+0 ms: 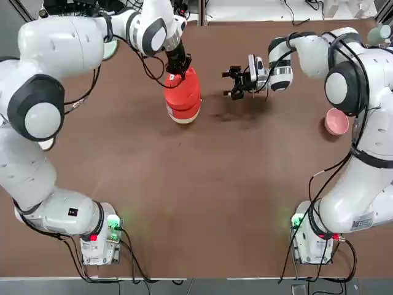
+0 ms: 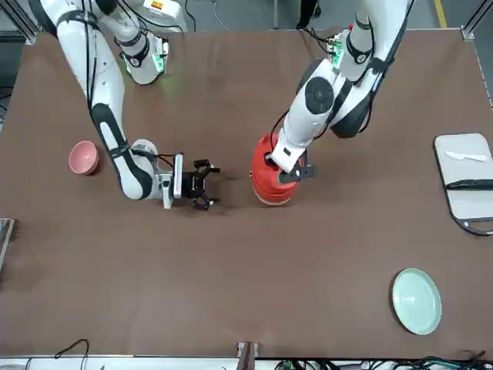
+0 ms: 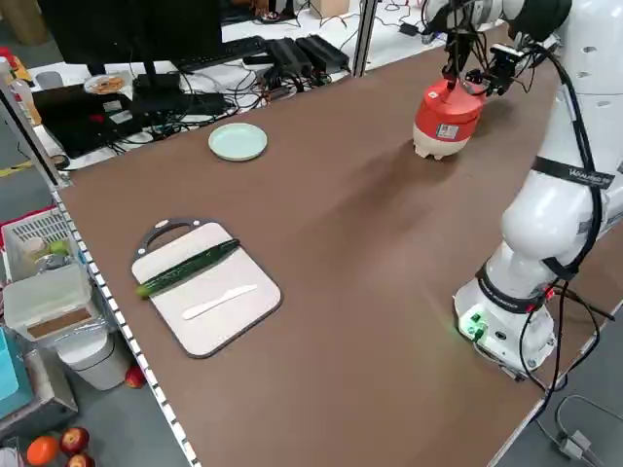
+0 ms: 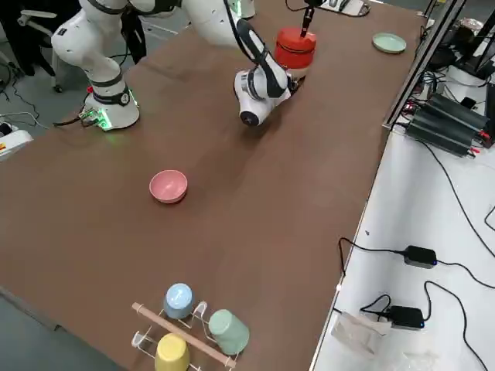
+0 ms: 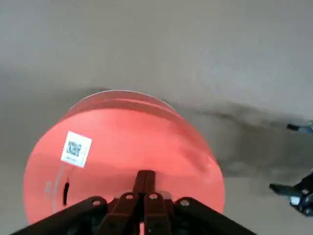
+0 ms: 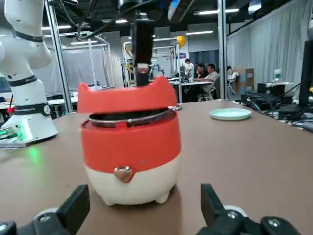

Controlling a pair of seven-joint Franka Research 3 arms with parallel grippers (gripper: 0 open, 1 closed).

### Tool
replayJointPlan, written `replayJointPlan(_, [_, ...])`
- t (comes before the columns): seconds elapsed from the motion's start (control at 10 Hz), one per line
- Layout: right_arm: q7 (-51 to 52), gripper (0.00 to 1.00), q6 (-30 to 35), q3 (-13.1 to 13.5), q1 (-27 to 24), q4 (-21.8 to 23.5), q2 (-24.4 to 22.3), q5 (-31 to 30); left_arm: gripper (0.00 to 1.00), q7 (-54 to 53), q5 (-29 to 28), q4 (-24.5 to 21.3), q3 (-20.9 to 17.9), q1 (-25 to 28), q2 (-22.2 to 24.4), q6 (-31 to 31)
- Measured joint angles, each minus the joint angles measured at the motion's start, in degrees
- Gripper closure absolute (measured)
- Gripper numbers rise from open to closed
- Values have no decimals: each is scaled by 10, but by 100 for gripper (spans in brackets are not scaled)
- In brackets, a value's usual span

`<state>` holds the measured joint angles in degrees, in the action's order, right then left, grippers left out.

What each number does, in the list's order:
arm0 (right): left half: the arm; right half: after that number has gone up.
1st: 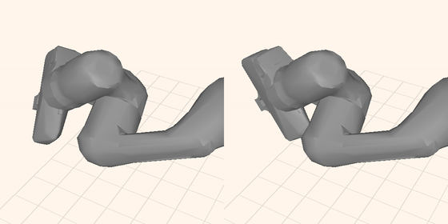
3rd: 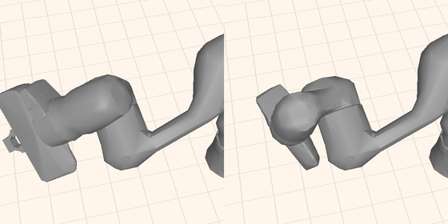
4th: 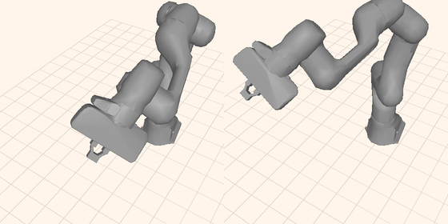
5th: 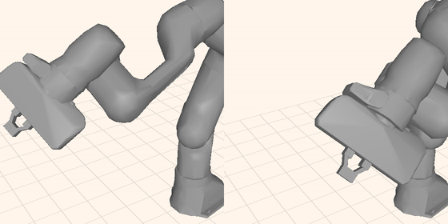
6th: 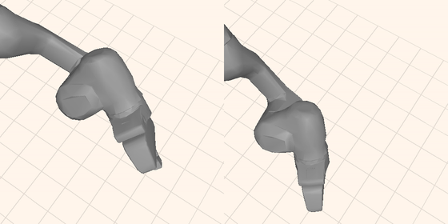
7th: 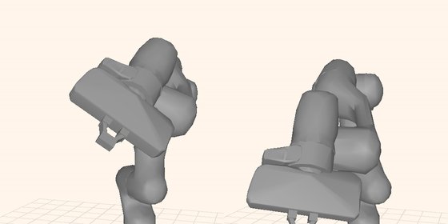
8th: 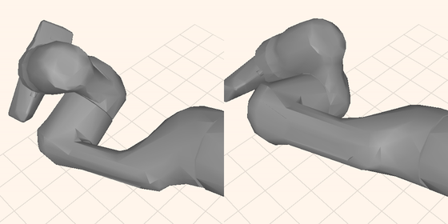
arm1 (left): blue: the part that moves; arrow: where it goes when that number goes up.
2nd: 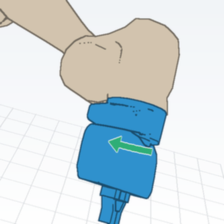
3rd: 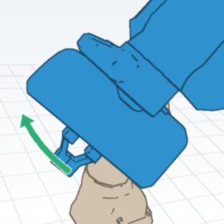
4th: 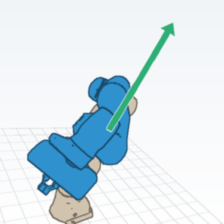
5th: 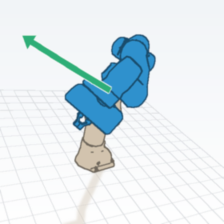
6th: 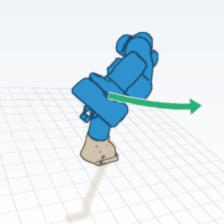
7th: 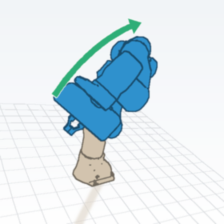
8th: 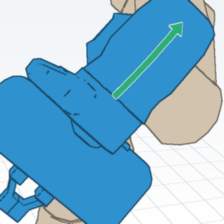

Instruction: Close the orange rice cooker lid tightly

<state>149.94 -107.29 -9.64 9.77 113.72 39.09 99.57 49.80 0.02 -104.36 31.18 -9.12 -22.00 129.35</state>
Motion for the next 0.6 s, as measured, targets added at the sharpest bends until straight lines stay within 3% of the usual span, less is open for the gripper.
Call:
replayJointPlan(0.3, [14, 3, 0, -11, 13, 0, 26, 26, 99, 5, -13, 2, 1, -3, -7, 4])
replayJointPlan(0.6, [32, 29, -8, -27, 30, 0, 38, 51, 99, 45, -54, 2, 2, -13, -10, 6])
